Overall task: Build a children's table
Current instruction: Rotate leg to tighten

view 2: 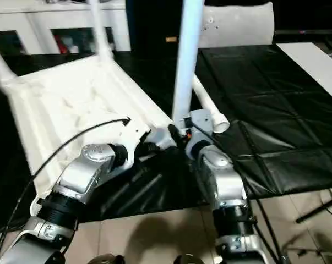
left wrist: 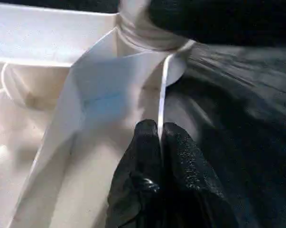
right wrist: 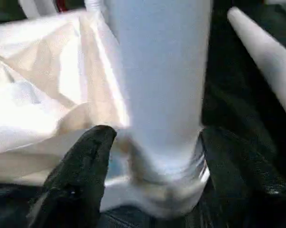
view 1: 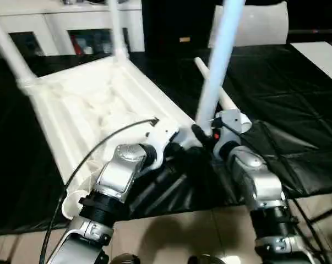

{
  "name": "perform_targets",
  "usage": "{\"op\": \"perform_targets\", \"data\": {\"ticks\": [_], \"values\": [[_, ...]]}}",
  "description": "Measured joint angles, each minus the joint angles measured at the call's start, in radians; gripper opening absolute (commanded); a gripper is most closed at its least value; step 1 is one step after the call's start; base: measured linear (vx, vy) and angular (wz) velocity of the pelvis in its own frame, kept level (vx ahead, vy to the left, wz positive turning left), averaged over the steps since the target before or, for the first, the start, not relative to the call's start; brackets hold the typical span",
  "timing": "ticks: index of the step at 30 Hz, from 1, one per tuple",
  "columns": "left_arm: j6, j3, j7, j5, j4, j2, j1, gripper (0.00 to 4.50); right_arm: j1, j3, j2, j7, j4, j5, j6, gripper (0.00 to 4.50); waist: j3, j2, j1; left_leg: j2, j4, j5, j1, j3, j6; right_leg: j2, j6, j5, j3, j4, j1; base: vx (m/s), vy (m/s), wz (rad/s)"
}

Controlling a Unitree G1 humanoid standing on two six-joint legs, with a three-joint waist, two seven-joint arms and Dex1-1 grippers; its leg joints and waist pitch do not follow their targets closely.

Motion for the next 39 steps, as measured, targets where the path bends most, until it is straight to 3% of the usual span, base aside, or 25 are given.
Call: {"op": "perform_targets", "data": {"ticks": [1,3,10,19,26,28,31,39], "values": [[-0.016,-0.005,-0.006,0.000,0.001,0.010,-0.002,0.00,0.021,0.038,0.003,0.035,-0.003,0.008,0.002,3.57,0.000,0.000,-0.002,0.001,-0.001,0.000,-0.003,0.000,0.000,0.001,0.000,0.000,0.000,0.001,-0.005,0.000,0.000,0.00],[-0.041,-0.015,-0.030,-0.002,-0.004,0.028,0.001,0.00,0.037,0.042,0.002,0.052,-0.008,0.019,-0.011,3.66,0.000,0.002,0.004,0.001,-0.001,0.001,-0.006,-0.001,0.000,0.001,-0.002,-0.001,-0.001,0.003,-0.012,0.000,0.000,0.00],[-0.209,-0.060,-0.202,-0.012,-0.003,0.161,0.038,0.00,0.100,0.064,-0.128,0.244,-0.033,0.059,-0.075,4.34,0.000,0.001,0.023,0.001,0.002,0.001,-0.005,0.000,0.000,0.000,-0.003,-0.001,-0.002,0.004,-0.010,0.000,0.000,0.00],[-0.397,-0.096,-0.482,-0.068,0.060,0.329,0.037,0.00,0.147,0.071,-0.372,0.552,-0.139,0.131,-0.110,4.45,0.000,0.000,0.049,0.001,0.006,-0.001,-0.002,0.000,-0.003,-0.002,-0.004,0.001,-0.002,0.004,-0.005,0.000,0.000,0.00],[-0.476,-0.115,-0.666,-0.098,0.086,0.403,0.029,0.00,0.149,0.074,-0.450,0.659,-0.140,0.132,-0.141,4.45,0.000,-0.001,0.070,0.000,0.006,-0.001,-0.003,0.000,-0.003,-0.002,-0.004,0.001,-0.002,0.004,-0.004,0.000,0.000,0.00],[-0.496,-0.132,-0.713,-0.109,0.090,0.419,0.025,0.00,0.140,0.080,-0.454,0.686,-0.135,0.151,-0.141,4.10,0.000,-0.001,0.071,0.000,0.007,-0.001,-0.003,0.000,-0.002,-0.003,-0.004,0.001,-0.002,0.004,-0.005,0.000,0.000,0.00],[-0.518,-0.142,-0.768,-0.116,0.098,0.432,0.019,0.00,0.119,0.085,-0.461,0.733,-0.125,0.174,-0.141,4.07,0.001,-0.004,0.074,0.000,0.007,0.000,-0.003,0.000,-0.002,-0.003,-0.004,0.001,-0.002,0.005,-0.005,0.000,0.000,0.00],[-0.546,-0.172,-0.830,-0.116,0.107,0.435,0.004,0.00,0.090,0.124,-0.465,0.835,-0.103,0.209,-0.129,3.23,0.000,-0.007,0.088,0.000,0.009,-0.001,-0.003,0.000,-0.003,-0.004,-0.004,0.001,-0.002,0.006,-0.004,0.000,0.000,0.00]]}}
